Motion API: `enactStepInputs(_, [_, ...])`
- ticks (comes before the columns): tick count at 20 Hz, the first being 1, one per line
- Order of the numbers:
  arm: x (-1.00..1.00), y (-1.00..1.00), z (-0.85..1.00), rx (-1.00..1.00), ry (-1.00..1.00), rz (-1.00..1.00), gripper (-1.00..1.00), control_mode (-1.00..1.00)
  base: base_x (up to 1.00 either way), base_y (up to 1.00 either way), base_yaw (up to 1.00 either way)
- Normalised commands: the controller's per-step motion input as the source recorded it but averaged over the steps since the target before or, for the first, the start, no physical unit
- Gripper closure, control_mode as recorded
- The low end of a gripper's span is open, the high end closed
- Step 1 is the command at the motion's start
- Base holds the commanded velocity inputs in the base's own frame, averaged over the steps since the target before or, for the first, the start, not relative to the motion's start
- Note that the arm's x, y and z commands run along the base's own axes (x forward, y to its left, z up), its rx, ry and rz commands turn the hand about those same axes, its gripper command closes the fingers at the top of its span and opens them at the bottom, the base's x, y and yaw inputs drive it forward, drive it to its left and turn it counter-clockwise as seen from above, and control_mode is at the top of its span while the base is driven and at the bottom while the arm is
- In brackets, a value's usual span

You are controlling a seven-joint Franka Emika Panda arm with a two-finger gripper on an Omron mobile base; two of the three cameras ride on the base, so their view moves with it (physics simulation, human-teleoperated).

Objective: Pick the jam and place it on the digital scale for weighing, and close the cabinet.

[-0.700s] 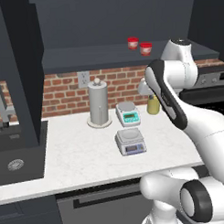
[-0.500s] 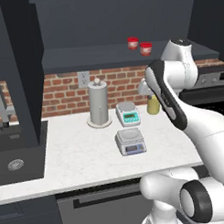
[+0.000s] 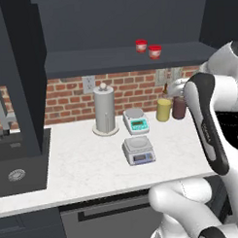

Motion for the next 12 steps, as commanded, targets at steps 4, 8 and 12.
enactStepInputs(4, [0.12,-0.01,1.0,0.0,-0.06,0.0,-1.0,-1.0,0.0,0.0,0.0])
enactStepInputs(8, [0.41,0.01,0.94,-0.03,0.09,0.0,-1.0,-1.0,0.0,0.0,0.0])
enactStepInputs(12, [0.5,-0.01,0.15,-0.07,0.02,0.0,-1.0,-1.0,0.0,0.0,0.0])
